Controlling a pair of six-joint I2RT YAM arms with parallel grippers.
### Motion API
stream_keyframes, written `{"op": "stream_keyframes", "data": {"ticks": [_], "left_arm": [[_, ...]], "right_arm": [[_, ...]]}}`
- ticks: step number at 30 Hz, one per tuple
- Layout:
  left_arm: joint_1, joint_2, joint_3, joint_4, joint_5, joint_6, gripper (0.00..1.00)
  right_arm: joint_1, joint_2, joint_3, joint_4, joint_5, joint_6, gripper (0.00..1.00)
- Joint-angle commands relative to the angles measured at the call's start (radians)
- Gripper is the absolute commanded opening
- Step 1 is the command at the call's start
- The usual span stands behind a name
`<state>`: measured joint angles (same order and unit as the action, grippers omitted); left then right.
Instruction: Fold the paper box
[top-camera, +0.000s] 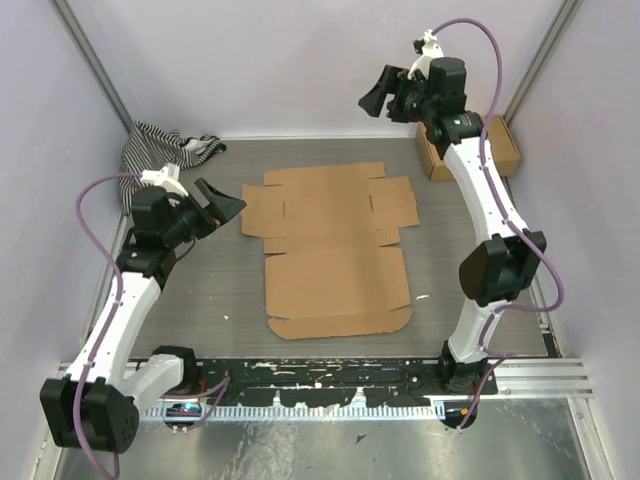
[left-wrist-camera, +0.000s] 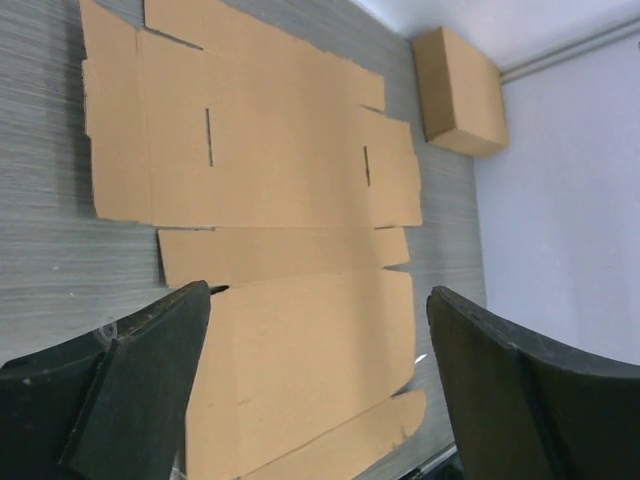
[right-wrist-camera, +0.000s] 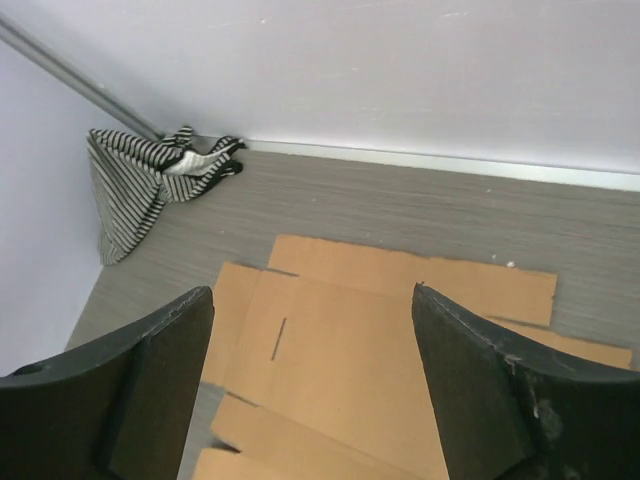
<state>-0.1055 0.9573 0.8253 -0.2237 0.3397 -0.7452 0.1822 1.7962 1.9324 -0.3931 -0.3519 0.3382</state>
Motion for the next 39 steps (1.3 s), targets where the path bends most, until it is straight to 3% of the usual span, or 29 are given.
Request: {"op": "stream_keyframes", "data": {"ticks": [1, 2, 4, 5, 6, 9, 11, 13, 15, 18, 22, 27, 31, 39], "left_arm": [[0.01, 0.091, 0.034, 0.115, 0.075, 0.101, 0.77], [0.01, 0.107, 0.054, 0.111, 0.049, 0.129, 0.61], [0.01, 0.138, 0.1, 0.096, -0.045, 0.134, 0.18], [0.01, 0.16, 0.126, 0.09, -0.068, 0.136, 0.09], [0.011, 0.194, 0.16, 0.08, -0.072, 0.145, 0.08], [0.01, 0.339, 0.288, 0.0, -0.044, 0.165, 0.28], [0.01, 0.434, 0.374, -0.058, -0.004, 0.178, 0.51], [0.01, 0.505, 0.442, -0.096, 0.023, 0.182, 0.55], [0.01, 0.553, 0.48, -0.101, 0.035, 0.182, 0.63], [0.002, 0.605, 0.513, -0.088, 0.006, 0.179, 0.73], [-0.022, 0.716, 0.621, -0.135, -0.053, 0.209, 0.78], [-0.079, 0.929, 0.874, -0.279, -0.18, 0.292, 0.81], [-0.087, 1.088, 1.043, -0.352, -0.203, 0.291, 0.81], [-0.088, 1.257, 1.168, -0.355, -0.21, 0.273, 0.81]], "right_arm": [[0.003, 0.088, 0.152, -0.042, 0.023, -0.058, 0.86], [0.002, 0.11, 0.173, -0.045, 0.023, -0.068, 0.85], [0.002, 0.149, 0.202, -0.051, 0.044, -0.077, 0.81], [0.003, 0.172, 0.217, -0.061, 0.066, -0.078, 0.79], [0.003, 0.197, 0.237, -0.076, 0.089, -0.08, 0.75], [0.002, 0.28, 0.308, -0.138, 0.146, -0.097, 0.59], [0.002, 0.328, 0.34, -0.169, 0.182, -0.101, 0.47], [0.001, 0.377, 0.368, -0.19, 0.217, -0.106, 0.44], [0.002, 0.417, 0.389, -0.215, 0.248, -0.112, 0.46], [0.001, 0.47, 0.399, -0.235, 0.269, -0.124, 0.63], [-0.003, 0.528, 0.387, -0.255, 0.279, -0.123, 0.75], [-0.013, 0.568, 0.362, -0.242, 0.302, -0.108, 0.78], [-0.021, 0.608, 0.372, -0.227, 0.299, -0.104, 0.79], [-0.044, 0.693, 0.375, -0.178, 0.234, -0.093, 0.84]]}}
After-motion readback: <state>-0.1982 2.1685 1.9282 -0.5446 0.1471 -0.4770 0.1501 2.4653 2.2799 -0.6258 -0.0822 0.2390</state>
